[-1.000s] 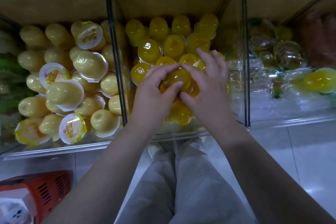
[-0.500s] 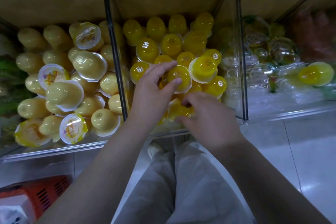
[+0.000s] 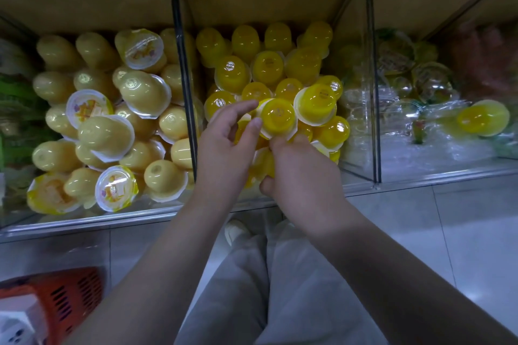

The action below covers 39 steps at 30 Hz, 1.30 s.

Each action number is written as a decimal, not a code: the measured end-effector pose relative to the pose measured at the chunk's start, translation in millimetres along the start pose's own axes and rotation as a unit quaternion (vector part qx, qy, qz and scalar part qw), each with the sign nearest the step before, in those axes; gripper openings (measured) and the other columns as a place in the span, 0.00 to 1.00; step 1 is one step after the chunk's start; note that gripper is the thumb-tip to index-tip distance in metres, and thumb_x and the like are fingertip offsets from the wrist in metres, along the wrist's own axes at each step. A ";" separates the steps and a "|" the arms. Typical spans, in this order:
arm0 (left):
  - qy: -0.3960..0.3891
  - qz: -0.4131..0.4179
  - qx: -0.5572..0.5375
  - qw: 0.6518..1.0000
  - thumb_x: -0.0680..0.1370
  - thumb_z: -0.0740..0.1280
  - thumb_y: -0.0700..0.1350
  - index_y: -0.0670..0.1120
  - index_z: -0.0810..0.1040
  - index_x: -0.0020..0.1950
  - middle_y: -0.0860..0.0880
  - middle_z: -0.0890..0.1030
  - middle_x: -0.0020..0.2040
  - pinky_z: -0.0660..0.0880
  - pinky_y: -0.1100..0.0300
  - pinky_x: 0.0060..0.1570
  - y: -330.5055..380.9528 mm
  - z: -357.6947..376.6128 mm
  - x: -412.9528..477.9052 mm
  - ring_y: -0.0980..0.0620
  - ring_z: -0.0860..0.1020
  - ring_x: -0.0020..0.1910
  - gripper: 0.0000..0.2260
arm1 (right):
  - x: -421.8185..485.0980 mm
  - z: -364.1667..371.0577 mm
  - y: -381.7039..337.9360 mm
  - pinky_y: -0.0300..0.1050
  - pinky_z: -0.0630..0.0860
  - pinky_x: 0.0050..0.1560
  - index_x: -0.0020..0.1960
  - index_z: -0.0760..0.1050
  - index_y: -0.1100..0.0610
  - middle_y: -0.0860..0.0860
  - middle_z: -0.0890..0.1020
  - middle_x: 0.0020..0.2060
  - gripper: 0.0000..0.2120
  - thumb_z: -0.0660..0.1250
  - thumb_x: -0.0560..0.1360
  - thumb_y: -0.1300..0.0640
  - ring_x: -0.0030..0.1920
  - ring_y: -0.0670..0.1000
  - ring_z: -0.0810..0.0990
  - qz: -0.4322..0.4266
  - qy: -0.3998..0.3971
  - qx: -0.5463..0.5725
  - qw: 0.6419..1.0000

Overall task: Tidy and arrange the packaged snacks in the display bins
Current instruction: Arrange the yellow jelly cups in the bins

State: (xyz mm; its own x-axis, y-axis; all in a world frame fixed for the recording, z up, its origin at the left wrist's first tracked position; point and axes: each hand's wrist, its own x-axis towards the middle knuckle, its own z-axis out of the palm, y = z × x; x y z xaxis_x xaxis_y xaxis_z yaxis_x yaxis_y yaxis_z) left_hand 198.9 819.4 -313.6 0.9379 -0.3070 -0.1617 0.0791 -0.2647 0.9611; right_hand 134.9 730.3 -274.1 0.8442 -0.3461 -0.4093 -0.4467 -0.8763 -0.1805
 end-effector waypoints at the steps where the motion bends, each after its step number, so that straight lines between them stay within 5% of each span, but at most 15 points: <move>1: 0.009 0.000 0.000 1.000 0.76 0.66 0.47 0.61 0.77 0.55 0.50 0.81 0.58 0.76 0.55 0.60 0.8 -1.9 -1.8 0.56 0.78 0.58 0.10 | -1.8 -0.4 -1.6 0.45 0.66 0.39 0.62 0.70 0.50 0.54 0.69 0.60 0.16 0.67 0.76 0.53 0.52 0.56 0.79 0.000 0.012 -0.012 1.000; 16: 0.029 -0.029 -0.005 0.999 0.81 0.63 0.41 0.53 0.80 0.55 0.52 0.82 0.54 0.73 0.71 0.49 9.2 -5.3 -14.6 0.61 0.78 0.52 0.10 | 12.2 -3.4 5.2 0.46 0.67 0.42 0.62 0.75 0.53 0.56 0.68 0.61 0.15 0.68 0.76 0.56 0.54 0.58 0.78 -0.075 -0.033 -0.061 0.995; 22: 0.033 -0.036 -0.095 0.994 0.81 0.61 0.38 0.47 0.81 0.56 0.57 0.83 0.49 0.71 0.73 0.47 19.8 -0.8 -13.0 0.67 0.79 0.49 0.10 | -0.1 26.8 31.1 0.49 0.75 0.49 0.62 0.77 0.52 0.52 0.78 0.56 0.17 0.69 0.74 0.49 0.54 0.56 0.78 -0.074 0.063 0.138 0.986; 25: 0.008 -0.040 -0.149 0.988 0.81 0.60 0.46 0.49 0.80 0.61 0.55 0.82 0.58 0.72 0.66 0.56 24.8 5.3 -12.6 0.62 0.77 0.60 0.13 | -9.0 31.0 41.0 0.43 0.77 0.50 0.59 0.80 0.54 0.48 0.81 0.51 0.14 0.63 0.78 0.49 0.52 0.50 0.79 -0.057 0.203 0.319 0.924; 27: -0.019 -0.047 -0.174 0.983 0.80 0.58 0.50 0.53 0.77 0.63 0.56 0.79 0.63 0.71 0.62 0.63 29.6 11.1 -11.8 0.63 0.74 0.64 0.15 | -13.7 26.4 42.6 0.35 0.74 0.56 0.63 0.76 0.53 0.45 0.80 0.56 0.15 0.59 0.80 0.52 0.58 0.43 0.78 -0.048 0.252 0.423 0.869; 31: -0.055 -0.037 -0.210 0.976 0.80 0.55 0.52 0.57 0.72 0.66 0.59 0.75 0.67 0.66 0.60 0.69 39.7 21.0 -8.7 0.63 0.70 0.68 0.16 | -10.2 12.3 41.6 0.40 0.70 0.67 0.70 0.68 0.51 0.48 0.75 0.67 0.18 0.54 0.81 0.53 0.68 0.42 0.72 -0.012 0.257 0.588 0.766; 34: -0.061 -0.035 -0.229 0.971 0.79 0.55 0.52 0.55 0.70 0.68 0.59 0.75 0.66 0.67 0.63 0.67 45.5 24.9 -8.5 0.63 0.70 0.68 0.18 | -2.2 5.2 41.6 0.47 0.68 0.71 0.70 0.67 0.51 0.47 0.74 0.68 0.21 0.53 0.80 0.46 0.70 0.43 0.71 -0.009 0.259 0.639 0.724; 39: -0.077 -0.027 -0.254 0.964 0.79 0.54 0.52 0.56 0.69 0.67 0.58 0.74 0.67 0.68 0.63 0.67 56.7 38.8 -14.5 0.62 0.70 0.69 0.17 | 5.9 -6.9 42.7 0.43 0.69 0.68 0.67 0.69 0.53 0.51 0.75 0.68 0.20 0.54 0.79 0.46 0.69 0.45 0.72 -0.016 0.254 0.698 0.670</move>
State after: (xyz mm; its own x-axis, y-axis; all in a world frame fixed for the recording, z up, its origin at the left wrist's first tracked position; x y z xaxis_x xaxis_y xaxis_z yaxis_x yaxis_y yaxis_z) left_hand 176.7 773.3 -265.4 0.8697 -0.4474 -0.2084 0.3180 0.1849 0.9299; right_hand 122.9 688.5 -278.0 0.6933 -0.7147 -0.0924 0.0308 0.1576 -0.9870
